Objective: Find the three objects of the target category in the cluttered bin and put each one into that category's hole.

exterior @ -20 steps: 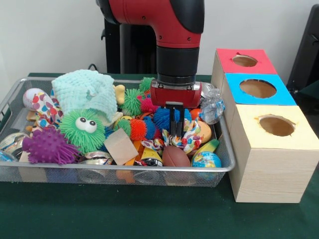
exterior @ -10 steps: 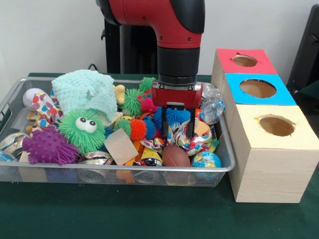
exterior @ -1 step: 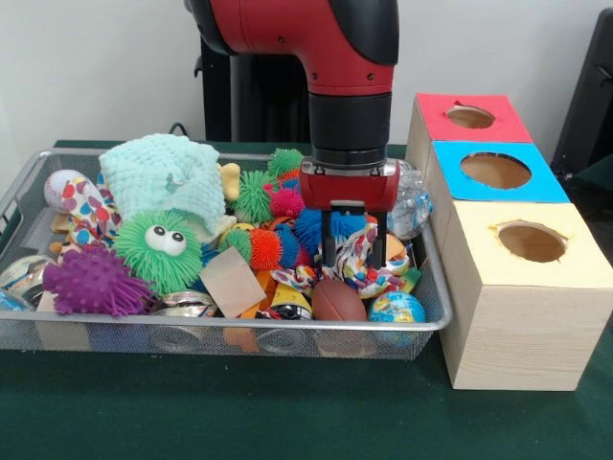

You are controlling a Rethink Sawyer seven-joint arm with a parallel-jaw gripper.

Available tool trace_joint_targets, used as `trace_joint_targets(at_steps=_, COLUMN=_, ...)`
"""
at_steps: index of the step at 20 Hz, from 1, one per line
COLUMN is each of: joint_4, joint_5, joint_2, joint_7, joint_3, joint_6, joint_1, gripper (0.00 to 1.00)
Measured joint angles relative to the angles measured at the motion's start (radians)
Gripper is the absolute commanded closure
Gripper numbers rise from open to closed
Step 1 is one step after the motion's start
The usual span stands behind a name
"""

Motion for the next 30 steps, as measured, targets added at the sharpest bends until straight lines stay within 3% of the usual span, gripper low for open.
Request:
trace_joint_targets(at_steps=10, joint_4=0.000, joint_5=0.000, joint_2=0.000, joint_7=0.000, joint_3=0.046, joint_6=0.000, joint_1=-0.032, gripper=0.00)
trace_joint_targets(at_steps=20, joint_4=-0.001, joint_5=0.000, joint_2=0.000, joint_7=0.000, joint_3=0.039, joint_6=0.021, joint_1=-0.002, gripper=0.00)
trace_joint_targets(at_steps=21, joint_4=-0.002, joint_5=-0.001, joint_2=0.001, joint_7=0.000, joint_3=0.031, joint_6=0.038, joint_1=0.012, gripper=1.00)
trace_joint_targets(at_steps=30, joint_4=-0.070, joint_5=-0.059, joint_2=0.018, joint_7=0.000, joint_3=-0.025, joint_6=0.280, joint_1=0.084, gripper=1.00)
